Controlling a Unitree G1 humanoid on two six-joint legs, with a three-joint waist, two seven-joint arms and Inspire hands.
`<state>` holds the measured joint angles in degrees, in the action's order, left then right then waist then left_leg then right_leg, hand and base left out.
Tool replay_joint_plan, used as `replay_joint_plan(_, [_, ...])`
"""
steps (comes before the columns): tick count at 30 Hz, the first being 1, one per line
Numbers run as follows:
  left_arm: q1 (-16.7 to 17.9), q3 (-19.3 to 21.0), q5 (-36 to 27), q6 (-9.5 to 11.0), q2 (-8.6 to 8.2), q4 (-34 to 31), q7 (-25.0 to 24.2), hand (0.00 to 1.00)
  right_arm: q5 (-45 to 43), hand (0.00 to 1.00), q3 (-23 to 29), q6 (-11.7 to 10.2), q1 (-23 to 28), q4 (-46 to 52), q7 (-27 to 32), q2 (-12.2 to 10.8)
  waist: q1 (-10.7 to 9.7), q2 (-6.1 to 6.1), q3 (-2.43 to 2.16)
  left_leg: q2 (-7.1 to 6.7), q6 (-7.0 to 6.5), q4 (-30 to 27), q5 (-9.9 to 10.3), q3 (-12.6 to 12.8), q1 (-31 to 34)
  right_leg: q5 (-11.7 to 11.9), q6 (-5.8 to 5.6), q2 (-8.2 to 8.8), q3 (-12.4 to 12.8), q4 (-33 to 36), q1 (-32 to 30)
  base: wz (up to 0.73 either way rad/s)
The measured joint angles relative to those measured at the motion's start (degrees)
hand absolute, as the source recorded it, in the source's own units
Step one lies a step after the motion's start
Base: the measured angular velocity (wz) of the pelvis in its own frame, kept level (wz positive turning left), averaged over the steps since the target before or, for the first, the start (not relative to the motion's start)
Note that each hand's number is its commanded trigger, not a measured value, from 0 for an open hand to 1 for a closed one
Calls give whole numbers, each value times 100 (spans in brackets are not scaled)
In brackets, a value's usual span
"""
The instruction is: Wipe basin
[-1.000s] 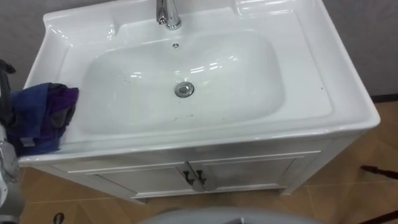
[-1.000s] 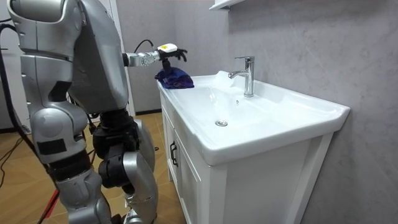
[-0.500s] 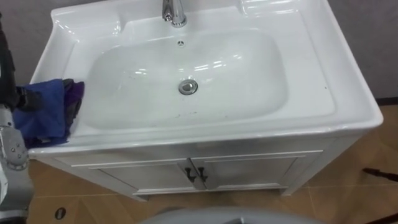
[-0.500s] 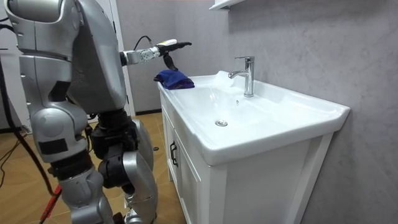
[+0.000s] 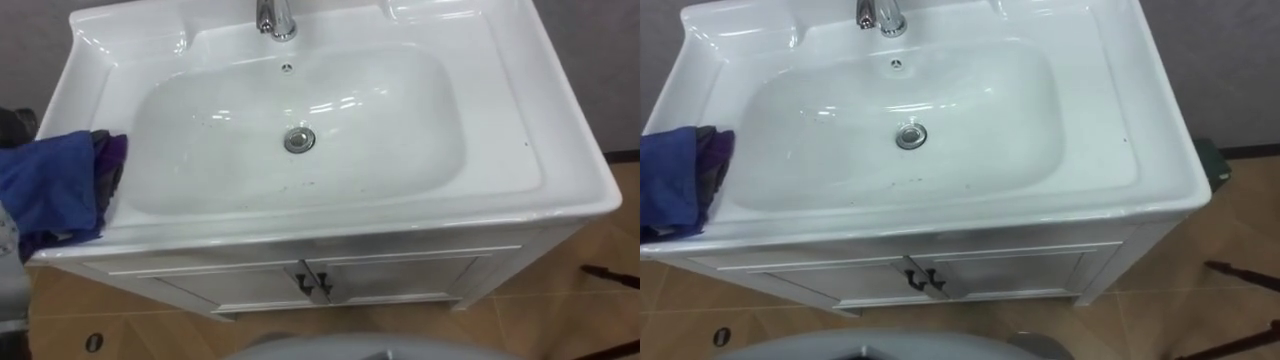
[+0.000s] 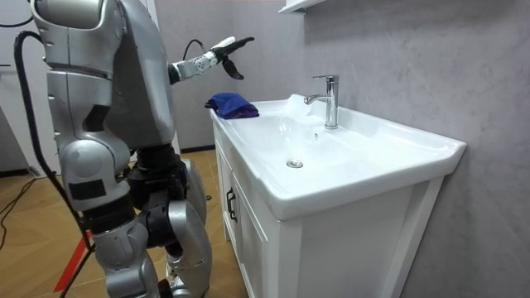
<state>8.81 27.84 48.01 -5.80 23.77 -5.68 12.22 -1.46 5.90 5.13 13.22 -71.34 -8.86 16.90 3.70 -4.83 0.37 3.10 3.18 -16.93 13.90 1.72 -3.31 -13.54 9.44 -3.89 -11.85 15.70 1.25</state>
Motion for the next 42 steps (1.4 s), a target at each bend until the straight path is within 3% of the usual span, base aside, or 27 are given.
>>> replay_joint_plan(5, [4,357,0,5,0,75,411,0,-16,0,0,-2,142,4,3,0,116,-48,-20,1,0,169,-2,0,-154,0,-1,-16,-7,-88,123,0])
replay_joint_plan(11, [392,567,0,16,-2,399,648,0,-140,0,42,8,147,14,61,13,350,-143,-30,-19,-1,219,-2,-47,-216,-10,-19,-12,-3,-127,174,0])
replay_joint_plan(16, [846,648,-130,-34,-2,1256,907,0,-52,0,27,82,141,90,42,71,479,-193,-60,-62,-2,206,-3,-110,-182,-62,-58,52,-140,-97,182,15])
replay_joint_plan(21, [931,698,-639,-106,-27,1913,1077,0,-18,0,39,142,114,146,9,110,699,-173,-97,-136,-5,133,-5,-342,-96,-95,-91,121,-277,-48,174,18])
replay_joint_plan(24, [1114,700,-1109,-125,-108,2512,1153,0,-46,0,14,191,104,276,-12,139,765,-176,-94,-194,-28,123,-19,-416,-106,-180,-134,190,-308,70,147,12])
replay_joint_plan(26, [1234,700,-1386,-136,-164,2753,1168,0,-44,0,-17,206,82,261,-59,127,754,-112,-94,-224,-28,123,-19,-438,-98,-234,-162,213,-328,120,138,23])
replay_joint_plan(31, [1799,676,-2086,-132,-473,3516,1242,0,-58,0,-9,243,21,326,-59,142,769,-33,-82,-282,-29,121,-19,-572,-118,-241,-185,274,-439,103,206,8])
replay_joint_plan(34, [1899,669,-2481,-132,-618,3982,1229,0,-59,0,0,240,18,361,-54,141,756,-12,-82,-288,-30,122,-18,-570,-92,-240,-198,292,-472,103,192,6])
replay_joint_plan(38, [1953,605,-2567,-132,-685,4471,1187,0,-59,0,5,237,44,469,-69,142,744,6,-83,-298,-30,126,-19,-606,-81,-253,-213,308,-516,119,185,7])
replay_joint_plan(42, [1968,51,-2609,-124,-914,4935,1056,0,-60,0,36,181,43,457,-172,147,584,41,-88,-381,-128,182,-93,-629,-120,-317,-266,406,-542,212,169,12])
